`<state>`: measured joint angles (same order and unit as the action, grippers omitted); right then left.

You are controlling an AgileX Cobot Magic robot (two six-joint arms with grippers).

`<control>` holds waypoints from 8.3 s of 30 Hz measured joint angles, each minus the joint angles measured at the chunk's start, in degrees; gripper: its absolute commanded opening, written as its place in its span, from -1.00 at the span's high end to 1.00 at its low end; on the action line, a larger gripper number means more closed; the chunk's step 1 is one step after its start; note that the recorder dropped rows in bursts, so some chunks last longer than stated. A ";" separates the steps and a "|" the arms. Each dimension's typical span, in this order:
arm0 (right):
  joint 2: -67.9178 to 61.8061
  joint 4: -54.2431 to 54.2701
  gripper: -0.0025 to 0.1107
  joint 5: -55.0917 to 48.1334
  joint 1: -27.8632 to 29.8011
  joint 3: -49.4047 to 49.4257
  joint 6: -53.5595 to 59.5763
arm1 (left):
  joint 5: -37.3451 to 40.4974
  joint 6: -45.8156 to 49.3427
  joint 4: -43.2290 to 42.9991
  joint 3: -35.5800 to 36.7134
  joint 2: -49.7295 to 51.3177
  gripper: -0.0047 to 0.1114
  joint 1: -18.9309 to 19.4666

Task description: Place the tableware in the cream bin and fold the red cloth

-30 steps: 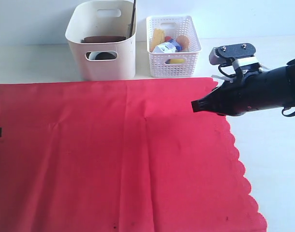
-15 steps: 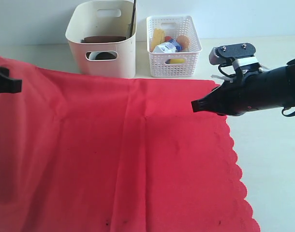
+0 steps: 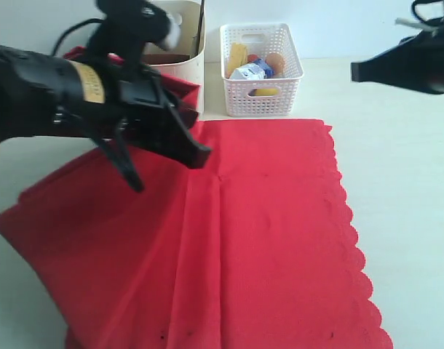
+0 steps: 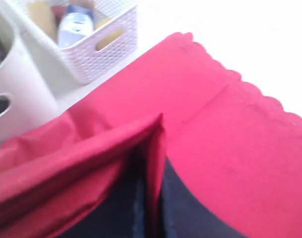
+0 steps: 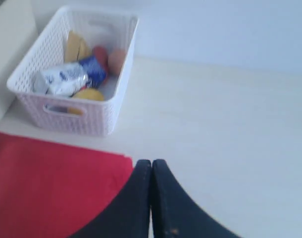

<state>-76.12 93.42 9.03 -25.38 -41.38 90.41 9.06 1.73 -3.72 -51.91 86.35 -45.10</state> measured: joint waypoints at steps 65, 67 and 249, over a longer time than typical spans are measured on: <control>2.37 -1.69 0.96 4.57 0.00 0.00 2.74 | 16.56 8.22 -0.58 -16.85 31.06 0.90 1.81; 2.37 -1.69 0.96 4.57 0.00 0.00 2.74 | 16.34 8.33 -0.05 -16.81 31.49 0.90 0.26; -55.45 -76.31 0.96 -64.84 20.06 -52.62 -70.62 | 13.01 -63.43 -55.74 36.35 -36.39 0.90 -7.59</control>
<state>-131.57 17.11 -55.81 -5.31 -94.01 19.79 22.06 -61.70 -59.46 -15.57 49.95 -52.69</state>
